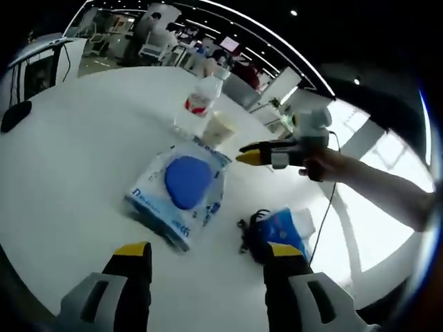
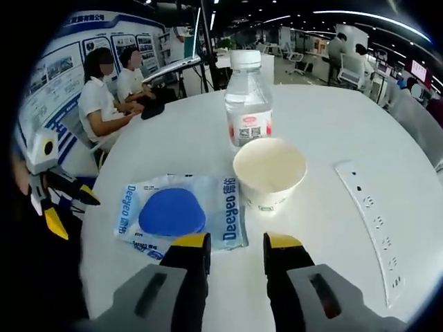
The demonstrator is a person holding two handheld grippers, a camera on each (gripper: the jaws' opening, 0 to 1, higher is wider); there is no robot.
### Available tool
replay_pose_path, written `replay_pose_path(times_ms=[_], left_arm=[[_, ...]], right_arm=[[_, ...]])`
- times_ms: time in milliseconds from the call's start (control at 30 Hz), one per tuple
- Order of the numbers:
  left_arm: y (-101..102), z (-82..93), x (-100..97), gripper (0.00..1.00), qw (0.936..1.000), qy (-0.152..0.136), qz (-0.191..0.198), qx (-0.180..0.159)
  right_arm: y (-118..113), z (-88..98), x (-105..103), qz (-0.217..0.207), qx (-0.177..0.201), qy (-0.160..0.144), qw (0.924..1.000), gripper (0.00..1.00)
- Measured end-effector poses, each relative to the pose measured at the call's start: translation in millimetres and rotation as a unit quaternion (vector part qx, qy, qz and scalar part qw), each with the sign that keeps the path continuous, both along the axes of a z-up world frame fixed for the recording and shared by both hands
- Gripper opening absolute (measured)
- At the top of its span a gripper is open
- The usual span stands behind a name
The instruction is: Arrange the tabletop items into an orderly group along one side of the table until the central work area is clear of visible clutter.
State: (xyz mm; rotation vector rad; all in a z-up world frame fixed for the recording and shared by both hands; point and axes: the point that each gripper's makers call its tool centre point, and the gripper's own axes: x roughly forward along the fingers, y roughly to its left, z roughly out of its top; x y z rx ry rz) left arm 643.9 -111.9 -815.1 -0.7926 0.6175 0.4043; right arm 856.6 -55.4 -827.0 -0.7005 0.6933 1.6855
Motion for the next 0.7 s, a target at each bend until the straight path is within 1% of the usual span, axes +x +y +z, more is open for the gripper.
replay_pose_path(times_ms=[33,133,200,267,367,433,500,567,633,700], left_arm=[[1,-3.3,1.9,0.61,0.9999,0.001,0.006,-0.009],[1,-9.4,5.3,0.6,0.9997,0.005,0.013,-0.021],[3,-14.6,6.3,0.6,0.9993,0.008,0.023,-0.027],[3,-19.3,7.0,0.6,0.9984,0.012,0.035,-0.042],[3,-23.1,10.3,0.58,0.9984,0.015,0.033,-0.042],[2,-26.1,14.1,0.55,0.9986,0.013,0.027,-0.043],[1,-30.4,16.4,0.49,0.9983,0.018,0.025,-0.05],[2,-33.9,18.7,0.48,0.9973,0.02,0.034,-0.062],[6,-38.9,18.4,0.45,0.9967,0.028,0.044,-0.061],[8,-40.9,19.6,0.41,0.9966,0.029,0.048,-0.061]], right_arm=[[2,-2.2,1,-0.002,-0.002,0.002,1.0,0.25],[5,-6.8,1,-0.003,-0.001,0.008,1.0,0.22],[5,-5.3,1,-0.007,-0.001,0.007,0.9999,0.2],[7,-5.5,1,-0.009,0.005,0.008,0.9999,0.18],[9,-10.7,1,-0.016,0.003,0.018,0.9997,0.17],[10,-10.8,1,-0.024,0.008,0.016,0.9996,0.17],[12,-14.1,0,-0.037,0.017,0.03,0.9987,0.17],[13,-15.8,-1,-0.052,0.023,0.046,0.9973,0.17],[12,-19.4,0,-0.06,0.021,0.05,0.9968,0.16],[10,-24.6,-2,-0.06,0.016,0.053,0.9966,0.14]])
